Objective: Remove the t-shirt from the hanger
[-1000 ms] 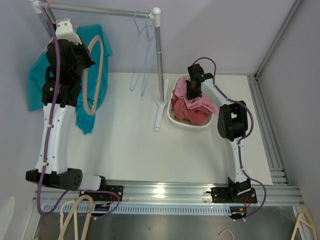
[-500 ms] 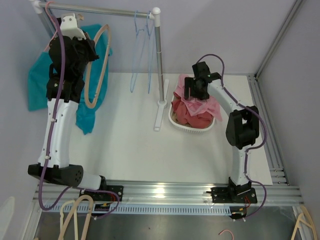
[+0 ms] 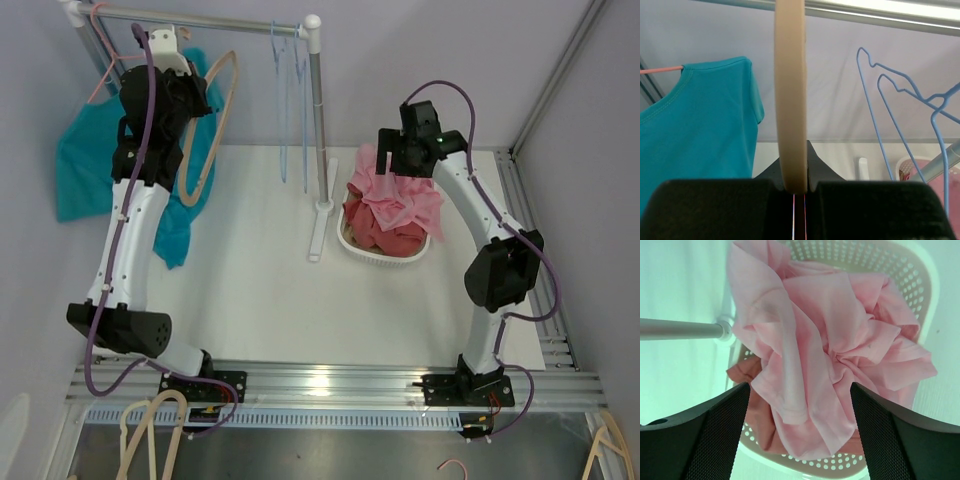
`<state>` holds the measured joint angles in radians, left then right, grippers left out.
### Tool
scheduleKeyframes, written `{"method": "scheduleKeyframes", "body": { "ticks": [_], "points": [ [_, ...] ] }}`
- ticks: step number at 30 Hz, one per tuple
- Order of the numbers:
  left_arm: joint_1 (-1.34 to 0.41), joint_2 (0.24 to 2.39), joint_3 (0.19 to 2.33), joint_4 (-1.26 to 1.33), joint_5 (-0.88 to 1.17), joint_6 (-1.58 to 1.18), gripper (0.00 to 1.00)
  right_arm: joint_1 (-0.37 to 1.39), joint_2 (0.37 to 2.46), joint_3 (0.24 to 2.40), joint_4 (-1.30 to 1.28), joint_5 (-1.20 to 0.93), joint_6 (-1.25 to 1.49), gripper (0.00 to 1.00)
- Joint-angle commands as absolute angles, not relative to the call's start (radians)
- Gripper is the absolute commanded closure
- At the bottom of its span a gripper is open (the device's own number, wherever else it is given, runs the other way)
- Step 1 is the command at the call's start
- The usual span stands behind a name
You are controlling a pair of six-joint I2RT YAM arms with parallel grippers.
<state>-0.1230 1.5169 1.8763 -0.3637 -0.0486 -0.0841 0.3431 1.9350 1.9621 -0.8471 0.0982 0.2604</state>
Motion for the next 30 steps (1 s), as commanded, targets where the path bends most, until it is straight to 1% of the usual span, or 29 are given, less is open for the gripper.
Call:
{"method": "scheduleKeyframes", "body": {
  "ticks": [1,4,8,11,12,18,20,22,23,26,30],
  "points": [
    [-0.146,1.517,1.927,-0.261,-0.044,-0.040,0.99,0.341,1.858,2.020,-0.857,0.109,0.252,0.15],
    [-0.175,1.520,1.927,-0.229,-0.060,-0.008,0.99,0.339,1.823,2.002,-0.851,0.109,0.252,0.18],
    [-0.219,1.505,1.893,-0.143,-0.072,0.035,0.99,0.341,1.769,1.974,-0.841,0.106,0.253,0.17],
    [-0.235,1.535,1.910,-0.132,-0.075,0.040,0.99,0.341,1.702,1.924,-0.805,0.084,0.261,0.15],
    [-0.235,1.552,1.963,-0.158,-0.075,0.037,0.99,0.342,1.683,1.908,-0.796,0.075,0.265,0.14],
    [-0.245,1.675,2.074,-0.183,-0.061,0.041,0.99,0.364,1.562,1.832,-0.755,0.025,0.275,0.14],
    [-0.247,1.718,2.167,-0.201,-0.052,0.049,0.99,0.370,1.537,1.819,-0.739,0.017,0.268,0.12],
    [-0.248,1.816,2.259,-0.259,-0.041,0.054,0.99,0.373,1.514,1.815,-0.745,0.018,0.259,0.12],
    [-0.249,1.844,2.360,-0.300,-0.043,0.055,0.99,0.373,1.506,1.815,-0.747,0.021,0.256,0.12],
    [-0.250,1.862,2.347,-0.261,-0.041,0.048,0.99,0.371,1.488,1.807,-0.755,0.035,0.249,0.11],
    [-0.259,1.897,2.385,-0.264,-0.048,0.058,0.99,0.371,1.471,1.792,-0.749,0.032,0.244,0.12]
  ]
}}
